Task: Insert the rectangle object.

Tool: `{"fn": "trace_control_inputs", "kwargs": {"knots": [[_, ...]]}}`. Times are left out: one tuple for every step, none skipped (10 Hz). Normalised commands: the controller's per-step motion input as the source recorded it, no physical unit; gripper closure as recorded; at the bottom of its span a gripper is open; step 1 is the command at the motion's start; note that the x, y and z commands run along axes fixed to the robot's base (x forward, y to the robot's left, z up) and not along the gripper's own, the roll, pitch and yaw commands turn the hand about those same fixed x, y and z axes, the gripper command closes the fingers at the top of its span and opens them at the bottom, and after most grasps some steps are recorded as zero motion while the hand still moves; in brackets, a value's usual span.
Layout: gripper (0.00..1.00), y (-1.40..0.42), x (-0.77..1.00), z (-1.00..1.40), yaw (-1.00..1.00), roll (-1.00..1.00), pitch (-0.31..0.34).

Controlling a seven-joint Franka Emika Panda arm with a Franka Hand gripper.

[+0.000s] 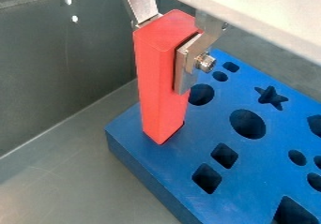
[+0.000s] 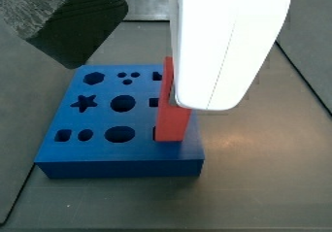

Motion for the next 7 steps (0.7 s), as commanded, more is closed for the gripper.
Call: {"fn": "trace_control_inputs", "kwargs": {"knots": [[1.0,0.0,0.06,-0.34,-0.07,0.0,0.017],[1.0,0.0,0.1,-0.38,-0.11,-0.06,0.031],[1.0,0.0,0.06,-0.39,-0.12,-0.1,0.016],[1.0,0.06,-0.04,-0.38,0.0,-0.27,-0.131],[1.0,0.0,-0.1,-0.24,-0.03,-0.27,-0.243],[1.0,0.0,-0.07,-0.12,-0.02,-0.15,-0.22],[1.0,0.0,-0.17,-0.12,0.0,-0.1,-0.294]]}}
